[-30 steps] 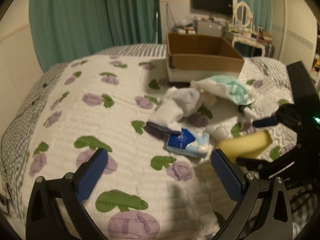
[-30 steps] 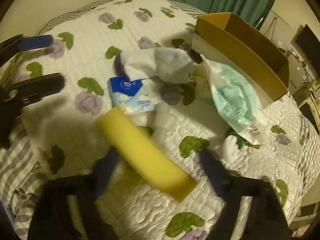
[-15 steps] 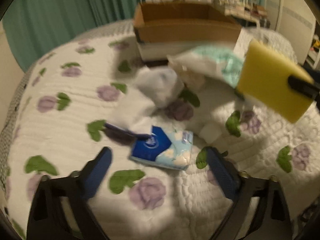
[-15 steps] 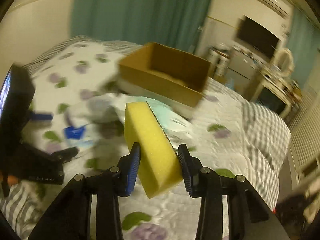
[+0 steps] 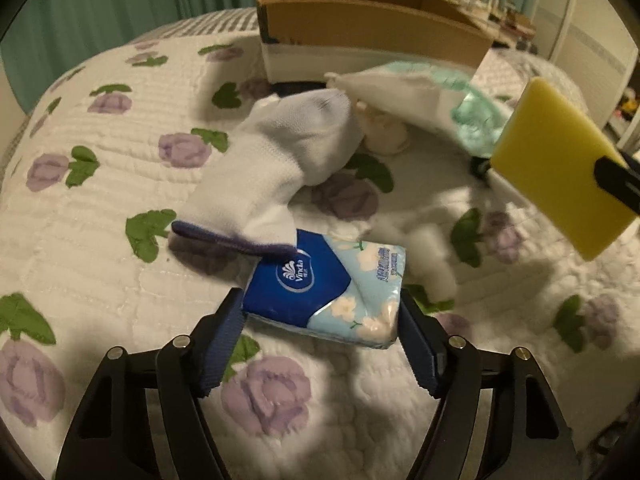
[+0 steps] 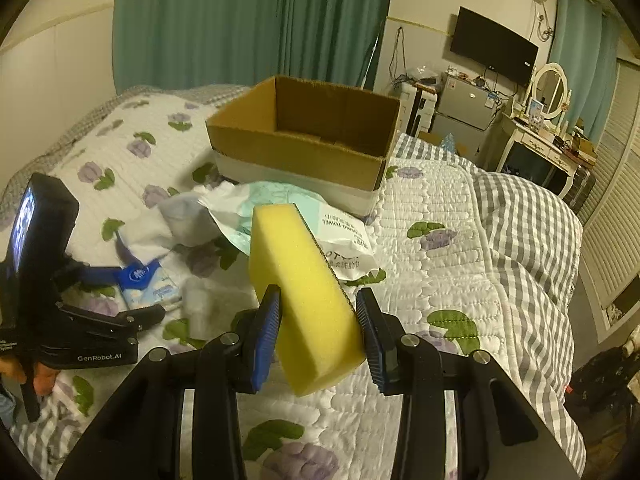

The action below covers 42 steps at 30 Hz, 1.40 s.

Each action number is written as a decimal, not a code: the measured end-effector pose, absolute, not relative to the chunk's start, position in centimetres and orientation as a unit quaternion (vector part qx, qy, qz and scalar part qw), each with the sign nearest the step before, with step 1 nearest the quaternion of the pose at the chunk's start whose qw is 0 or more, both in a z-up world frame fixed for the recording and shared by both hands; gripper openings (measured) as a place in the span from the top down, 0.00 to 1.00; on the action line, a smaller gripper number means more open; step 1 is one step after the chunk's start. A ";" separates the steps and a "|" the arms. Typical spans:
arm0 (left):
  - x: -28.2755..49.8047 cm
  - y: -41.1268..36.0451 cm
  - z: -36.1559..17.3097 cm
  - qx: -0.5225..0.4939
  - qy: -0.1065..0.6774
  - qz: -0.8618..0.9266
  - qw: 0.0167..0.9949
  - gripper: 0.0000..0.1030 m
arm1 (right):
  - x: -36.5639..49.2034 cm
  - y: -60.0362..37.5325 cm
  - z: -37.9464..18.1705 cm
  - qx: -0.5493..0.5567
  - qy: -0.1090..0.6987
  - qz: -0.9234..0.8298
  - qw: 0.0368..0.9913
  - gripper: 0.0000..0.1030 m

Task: Organize soft objects
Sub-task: 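Carry sponge and tissue pack into the cardboard box and open both grippers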

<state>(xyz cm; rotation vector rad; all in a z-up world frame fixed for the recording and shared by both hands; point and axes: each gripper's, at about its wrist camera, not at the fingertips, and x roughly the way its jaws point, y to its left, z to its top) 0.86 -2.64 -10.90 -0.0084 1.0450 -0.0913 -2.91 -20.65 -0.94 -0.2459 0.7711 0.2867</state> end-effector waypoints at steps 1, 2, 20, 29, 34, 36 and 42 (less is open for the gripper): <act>0.3 -2.4 -10.4 -0.016 0.496 -0.049 0.867 0.31 | -3.2 -20.6 -0.7 -0.117 0.372 0.139 0.910 0.63; -0.2 -2.3 -9.9 -0.026 0.493 -0.053 0.868 0.31 | -3.5 -20.6 -0.5 -0.116 0.371 0.139 0.911 0.63; -4.0 -3.5 -3.9 -0.034 0.433 -0.092 0.896 0.33 | -6.6 -20.4 5.0 -0.103 0.330 0.120 0.931 0.63; 4.0 -3.5 7.0 -0.015 0.318 -0.088 0.944 0.33 | 1.2 -20.9 11.8 -0.059 0.255 0.097 0.960 0.63; 11.2 -4.5 9.6 0.018 0.290 -0.063 0.955 0.33 | 8.7 -19.9 12.7 -0.043 0.248 0.089 0.964 0.63; 14.4 -4.8 9.1 0.026 0.292 -0.058 0.954 0.33 | 12.1 -19.5 11.9 -0.039 0.256 0.082 0.962 0.63; 21.0 -5.0 4.1 0.034 0.323 -0.053 0.944 0.32 | 19.0 -19.2 7.5 -0.005 0.303 0.086 0.949 0.63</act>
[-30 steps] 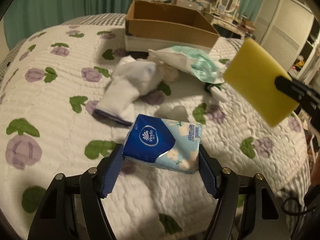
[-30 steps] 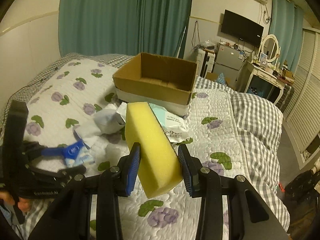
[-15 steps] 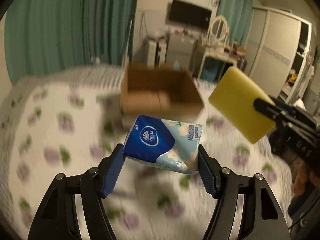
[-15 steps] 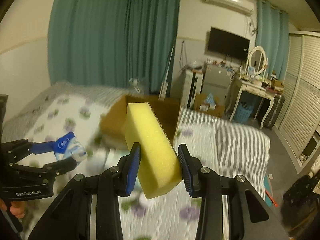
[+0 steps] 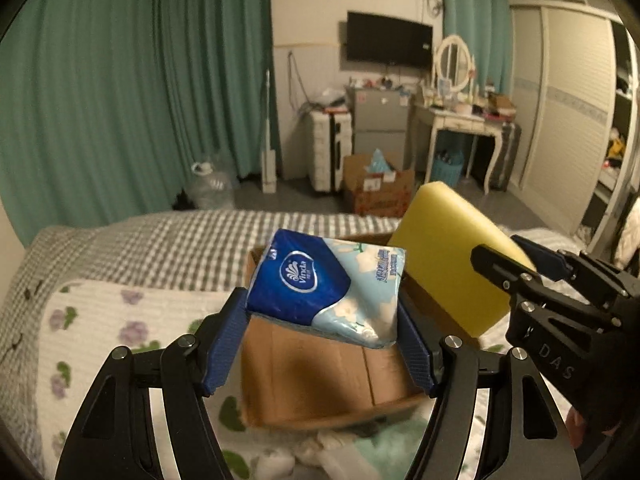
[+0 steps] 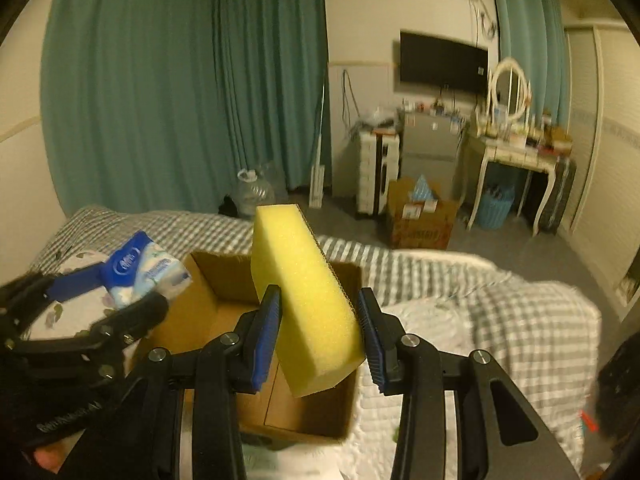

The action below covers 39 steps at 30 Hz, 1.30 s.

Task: Organize soft objects
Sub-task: 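Carry sponge and tissue pack into the cardboard box and open both grippers, then grasp the white sock with the left gripper while the right gripper grasps the cotton towel package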

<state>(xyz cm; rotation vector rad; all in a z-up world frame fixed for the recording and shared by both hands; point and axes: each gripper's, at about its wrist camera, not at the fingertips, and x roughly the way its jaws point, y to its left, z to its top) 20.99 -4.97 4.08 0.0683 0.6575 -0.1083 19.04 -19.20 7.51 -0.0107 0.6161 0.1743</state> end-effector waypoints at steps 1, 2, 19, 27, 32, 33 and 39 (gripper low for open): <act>21.6 -5.1 3.4 0.036 0.327 -0.052 0.943 0.32 | 19.8 -19.2 6.7 -0.002 0.309 0.085 0.947 0.62; 22.0 -5.1 2.6 0.038 0.331 -0.052 0.942 0.31 | 20.3 -19.2 6.1 0.002 0.312 0.086 0.946 0.61; 14.5 -3.9 7.5 0.025 0.307 -0.052 0.950 0.02 | 10.8 -22.5 13.2 -0.012 0.291 0.086 0.953 0.06; 5.9 -1.8 12.6 0.036 0.263 -0.055 0.963 0.00 | 2.3 -22.3 18.0 -0.036 0.291 0.078 0.953 0.00; 2.8 -0.7 11.8 0.023 0.253 -0.076 0.964 0.00 | -0.4 -21.0 17.6 -0.052 0.305 0.089 0.947 0.00; 2.6 -0.4 11.1 0.019 0.255 -0.074 0.964 0.00 | -0.5 -20.8 16.9 -0.048 0.310 0.095 0.945 0.00; 4.0 0.3 4.3 -0.003 0.312 -0.077 0.947 0.00 | 0.6 -20.1 10.7 -0.014 0.326 0.122 0.937 0.00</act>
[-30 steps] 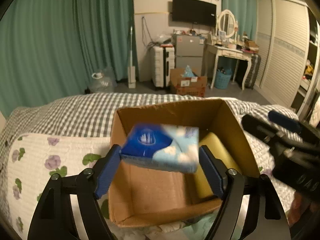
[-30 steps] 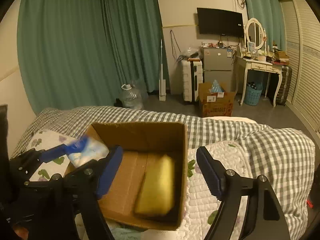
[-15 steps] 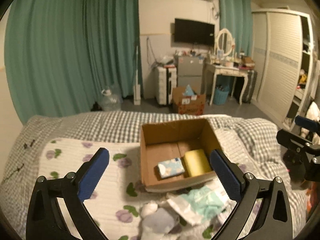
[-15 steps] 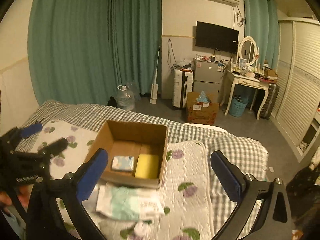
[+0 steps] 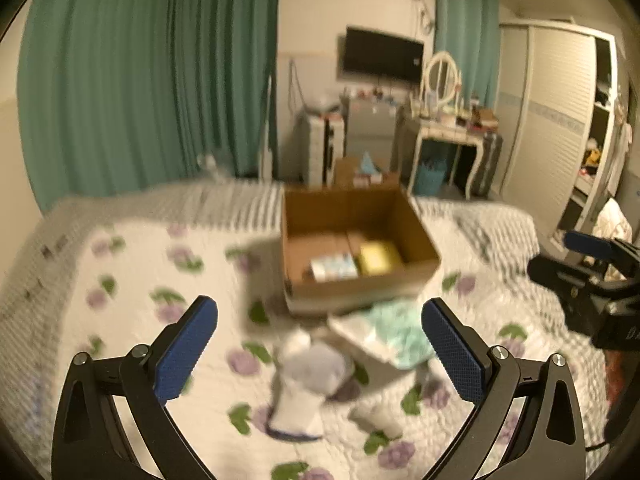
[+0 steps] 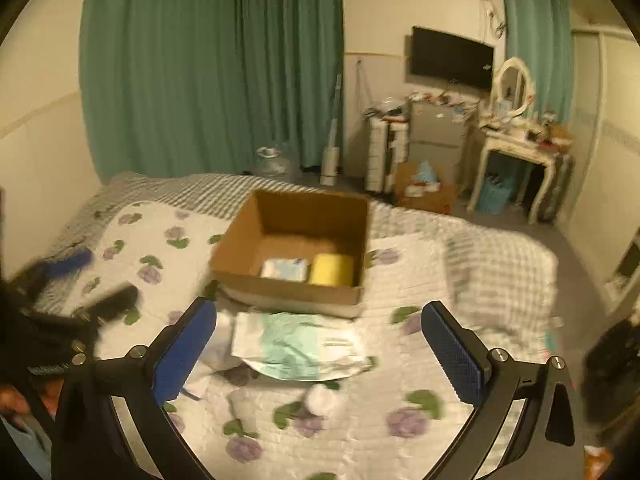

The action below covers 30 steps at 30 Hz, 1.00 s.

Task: Organize soft objects
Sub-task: 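Grasp the white sock with the left gripper while the right gripper grasps the cotton towel package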

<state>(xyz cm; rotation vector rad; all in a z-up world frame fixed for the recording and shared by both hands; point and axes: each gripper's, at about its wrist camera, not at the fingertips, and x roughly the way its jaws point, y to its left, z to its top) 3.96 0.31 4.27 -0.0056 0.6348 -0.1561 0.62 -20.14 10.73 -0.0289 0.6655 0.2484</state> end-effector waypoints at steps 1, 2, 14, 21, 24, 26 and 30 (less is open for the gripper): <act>4.7 0.4 2.6 -0.003 0.325 -0.073 0.943 0.00 | 1.3 -20.1 9.5 -0.011 0.330 0.130 0.935 0.00; 5.3 0.5 1.3 -0.001 0.335 -0.065 0.940 0.00 | 2.1 -19.7 8.3 -0.015 0.338 0.136 0.931 0.00; 8.2 -0.1 -10.0 0.021 0.440 -0.052 0.896 0.01 | 3.9 -16.3 -3.2 -0.153 0.354 0.153 0.910 0.00; 9.8 -0.3 -12.3 -0.005 0.482 -0.074 0.873 0.28 | 3.7 -15.3 -4.4 -0.193 0.360 0.152 0.900 0.00; 9.7 -0.2 -12.6 -0.002 0.484 -0.070 0.872 0.41 | 3.8 -15.2 -5.0 -0.200 0.366 0.148 0.897 0.00; 9.3 -0.1 -12.2 -0.004 0.478 -0.070 0.876 0.49 | 4.1 -15.2 -5.3 -0.201 0.369 0.146 0.896 0.00; 7.5 0.3 -10.9 0.002 0.456 -0.058 0.888 0.57 | 5.0 -15.4 -5.8 -0.193 0.374 0.135 0.897 0.00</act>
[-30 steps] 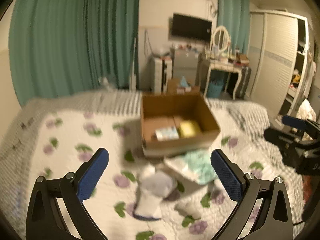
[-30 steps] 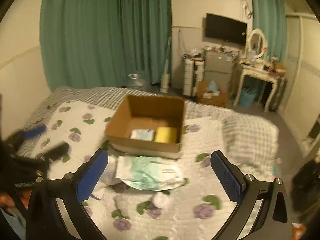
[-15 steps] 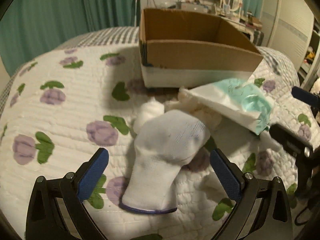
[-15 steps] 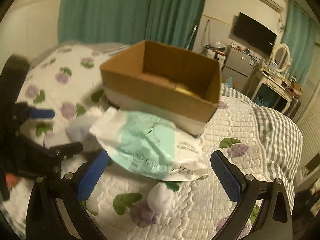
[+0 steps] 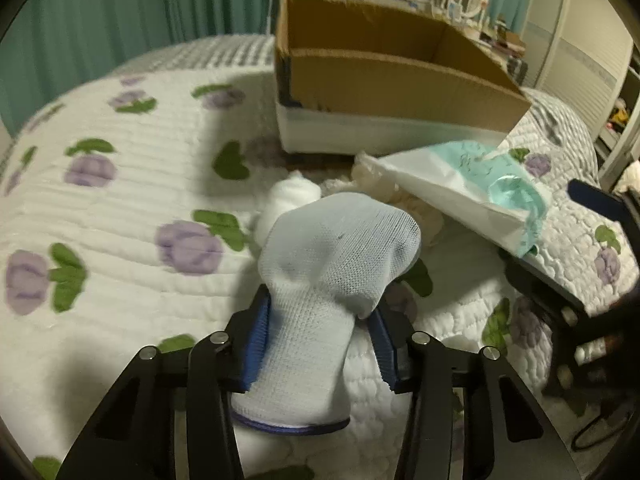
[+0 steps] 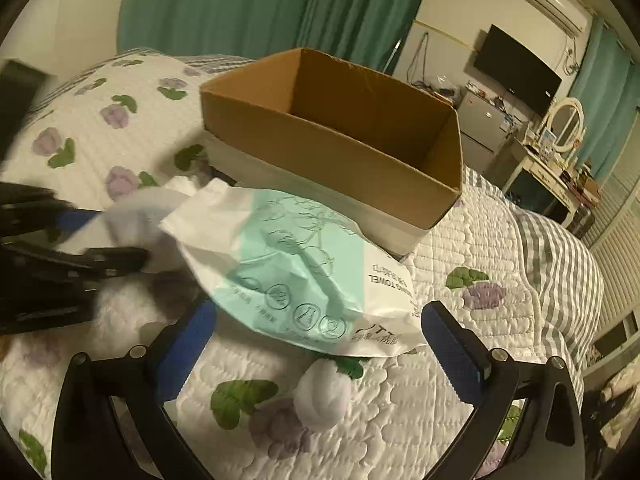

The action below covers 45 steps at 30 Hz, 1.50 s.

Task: Organize soft objects
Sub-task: 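Grasp the white sock with the left gripper while the right gripper grasps the cotton towel package, then lower the sock and towel package into the box and open both grippers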

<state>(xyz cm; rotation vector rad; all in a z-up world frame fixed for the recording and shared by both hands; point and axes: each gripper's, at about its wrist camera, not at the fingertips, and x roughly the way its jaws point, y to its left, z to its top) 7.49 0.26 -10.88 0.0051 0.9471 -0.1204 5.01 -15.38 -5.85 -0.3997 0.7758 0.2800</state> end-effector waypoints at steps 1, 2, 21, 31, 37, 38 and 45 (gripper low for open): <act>7.2 0.2 -10.6 0.001 0.451 -0.056 0.891 0.57 | 5.2 -15.4 -5.9 -0.191 0.375 0.133 0.897 0.00; 6.9 0.4 -10.3 -0.001 0.447 -0.055 0.893 0.57 | 5.4 -15.4 -6.0 -0.191 0.376 0.131 0.897 0.00; 4.7 0.7 -7.6 -0.030 0.421 -0.064 0.904 0.57 | 4.4 -18.3 -1.7 -0.105 0.339 0.132 0.926 0.79; 3.4 -0.9 -2.5 -0.029 0.391 -0.087 0.916 0.58 | 1.4 -20.4 4.7 -0.057 0.306 0.128 0.942 0.83; 4.4 -0.9 3.0 -0.031 0.346 -0.091 0.933 0.58 | 1.4 -20.9 8.9 -0.050 0.277 0.132 0.950 0.83; 4.9 -0.9 4.1 -0.031 0.337 -0.089 0.937 0.58 | 1.5 -20.9 9.5 -0.052 0.271 0.133 0.952 0.83; 9.9 -0.8 7.3 -0.026 0.309 -0.085 0.947 0.58 | 5.2 -20.0 12.3 -0.057 0.251 0.142 0.956 0.83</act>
